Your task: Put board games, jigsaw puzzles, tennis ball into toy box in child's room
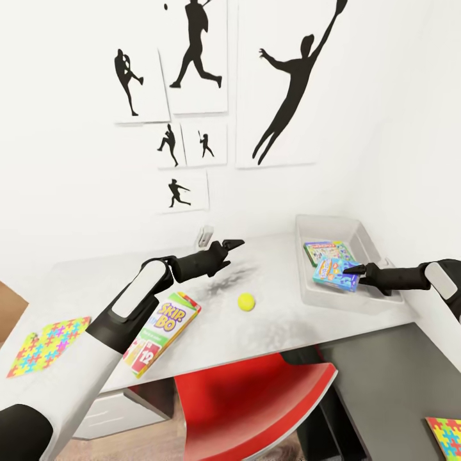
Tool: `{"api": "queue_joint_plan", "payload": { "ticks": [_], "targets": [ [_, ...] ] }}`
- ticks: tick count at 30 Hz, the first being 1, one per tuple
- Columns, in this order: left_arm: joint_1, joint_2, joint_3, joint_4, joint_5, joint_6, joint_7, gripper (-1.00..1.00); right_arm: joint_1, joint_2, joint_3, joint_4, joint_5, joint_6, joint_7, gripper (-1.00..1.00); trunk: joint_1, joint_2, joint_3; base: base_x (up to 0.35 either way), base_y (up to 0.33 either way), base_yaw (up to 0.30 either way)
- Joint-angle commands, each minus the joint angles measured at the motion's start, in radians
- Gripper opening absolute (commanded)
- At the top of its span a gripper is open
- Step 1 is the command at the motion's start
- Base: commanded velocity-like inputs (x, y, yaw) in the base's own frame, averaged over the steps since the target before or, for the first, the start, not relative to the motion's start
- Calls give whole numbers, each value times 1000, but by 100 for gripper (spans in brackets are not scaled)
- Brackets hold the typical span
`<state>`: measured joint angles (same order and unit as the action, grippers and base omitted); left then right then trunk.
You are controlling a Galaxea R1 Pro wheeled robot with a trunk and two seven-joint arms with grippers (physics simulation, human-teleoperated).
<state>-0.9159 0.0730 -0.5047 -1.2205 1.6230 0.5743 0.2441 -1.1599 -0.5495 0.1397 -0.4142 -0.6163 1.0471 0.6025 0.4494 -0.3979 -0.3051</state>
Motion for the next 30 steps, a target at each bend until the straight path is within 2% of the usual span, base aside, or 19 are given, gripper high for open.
{"api": "queue_joint_plan", "payload": {
  "ticks": [1, 20, 30],
  "targets": [
    [-2, 0, -1, -2, 11, -1, 9, 100, -1, -1, 4, 0, 6, 0, 11, -100, 1, -2, -3, 0, 0, 0],
    [-13, -1, -1, -3, 11, -1, 9, 100, -6, -10, 1, -7, 4, 0, 12, -100, 1, -2, -8, 0, 0, 0],
    [-14, -1, -1, -5, 11, -1, 9, 100, -40, -13, 1, -8, 3, 0, 11, -100, 1, -2, -8, 0, 0, 0]
  ]
}}
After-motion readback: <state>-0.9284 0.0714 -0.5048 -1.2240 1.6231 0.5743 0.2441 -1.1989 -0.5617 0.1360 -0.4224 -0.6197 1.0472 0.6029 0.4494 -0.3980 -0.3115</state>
